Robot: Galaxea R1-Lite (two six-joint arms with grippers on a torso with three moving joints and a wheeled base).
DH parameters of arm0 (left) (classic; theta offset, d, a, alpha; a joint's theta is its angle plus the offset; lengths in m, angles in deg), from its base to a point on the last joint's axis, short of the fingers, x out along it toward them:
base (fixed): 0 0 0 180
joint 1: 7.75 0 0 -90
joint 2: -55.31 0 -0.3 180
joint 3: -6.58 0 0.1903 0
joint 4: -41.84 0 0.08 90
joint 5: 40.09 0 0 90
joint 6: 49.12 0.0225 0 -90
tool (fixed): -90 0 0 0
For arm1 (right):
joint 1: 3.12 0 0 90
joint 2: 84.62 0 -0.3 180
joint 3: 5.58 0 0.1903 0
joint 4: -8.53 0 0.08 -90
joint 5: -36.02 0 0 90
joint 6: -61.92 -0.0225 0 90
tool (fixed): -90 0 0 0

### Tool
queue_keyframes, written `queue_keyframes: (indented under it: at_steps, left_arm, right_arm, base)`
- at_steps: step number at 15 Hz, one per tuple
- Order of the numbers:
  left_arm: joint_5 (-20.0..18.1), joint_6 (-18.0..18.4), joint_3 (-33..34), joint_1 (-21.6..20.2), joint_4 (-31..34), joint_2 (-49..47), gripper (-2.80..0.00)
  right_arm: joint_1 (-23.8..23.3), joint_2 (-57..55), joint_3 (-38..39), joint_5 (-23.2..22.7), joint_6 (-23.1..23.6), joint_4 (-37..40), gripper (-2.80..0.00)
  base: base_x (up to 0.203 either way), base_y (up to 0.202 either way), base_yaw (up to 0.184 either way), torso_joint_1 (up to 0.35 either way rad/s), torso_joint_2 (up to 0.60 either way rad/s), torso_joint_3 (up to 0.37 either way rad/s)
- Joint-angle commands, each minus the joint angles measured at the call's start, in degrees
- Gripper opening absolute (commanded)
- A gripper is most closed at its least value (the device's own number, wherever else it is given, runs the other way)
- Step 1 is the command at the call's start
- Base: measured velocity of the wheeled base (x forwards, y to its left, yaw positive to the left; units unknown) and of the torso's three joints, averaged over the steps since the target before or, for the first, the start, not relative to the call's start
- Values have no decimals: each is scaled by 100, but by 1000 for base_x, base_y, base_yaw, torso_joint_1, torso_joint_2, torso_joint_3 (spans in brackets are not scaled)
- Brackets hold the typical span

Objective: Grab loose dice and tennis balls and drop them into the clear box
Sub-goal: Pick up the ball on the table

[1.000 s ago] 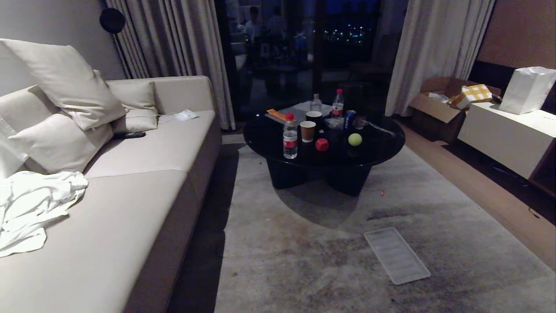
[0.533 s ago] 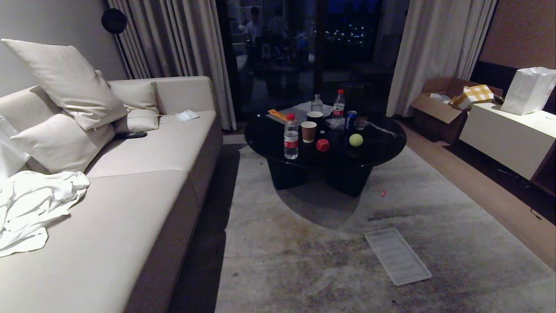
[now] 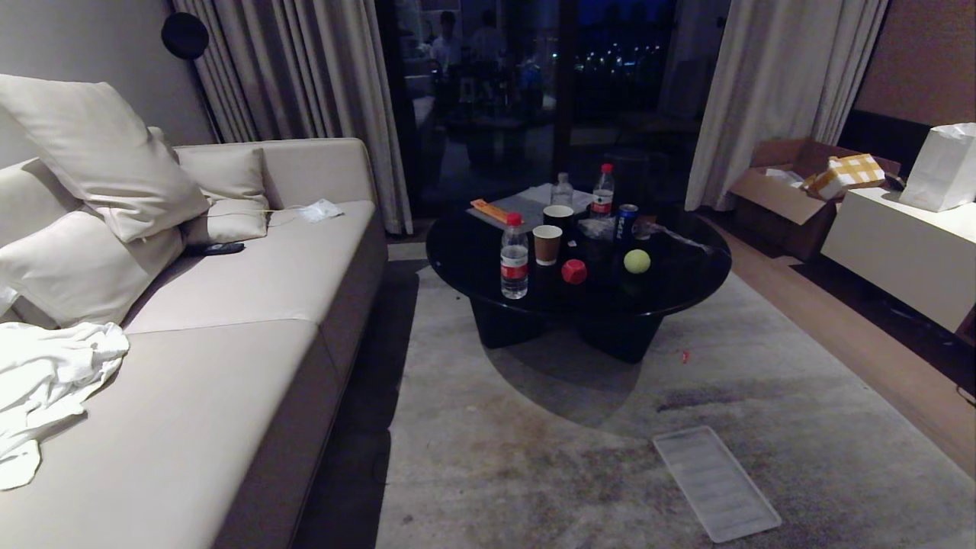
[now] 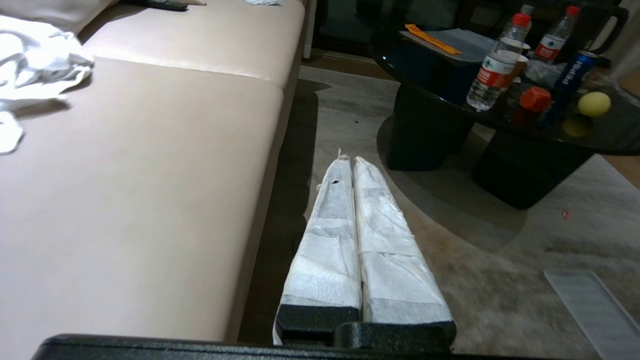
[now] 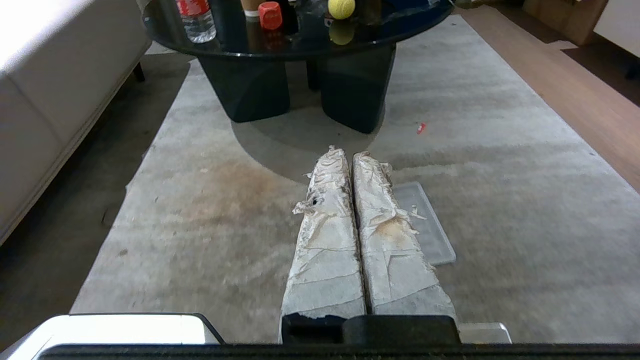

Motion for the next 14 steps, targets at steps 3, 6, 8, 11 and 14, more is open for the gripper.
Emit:
queue_keyframes:
  at_steps: [3, 6, 8, 11, 14]
  left_arm:
    - [6, -8, 0, -1, -4, 2, -280]
    - [6, -8, 0, -1, -4, -5, -280]
    - [6, -8, 0, -1, -4, 2, -280]
    - [6, -8, 0, -1, -4, 2, -280]
    - [6, -8, 0, -1, -4, -6, -280]
  right_arm:
    - [-1, -9, -1, -2, 7, 5, -280]
    - [-1, -9, -1, -2, 7, 5, -280]
    - [-1, -9, -1, -2, -2, 5, -280]
    - [-1, -9, -1, -2, 7, 5, -280]
    - [-1, -9, -1, -2, 7, 5, -280]
  base:
    - [183, 0, 0, 3, 2, 3]
    - [183, 0, 0, 4, 2, 3]
    - [183, 0, -1, 1, 4, 7]
    - [184, 0, -1, 5, 1, 4]
    - [185, 0, -1, 8, 3, 2]
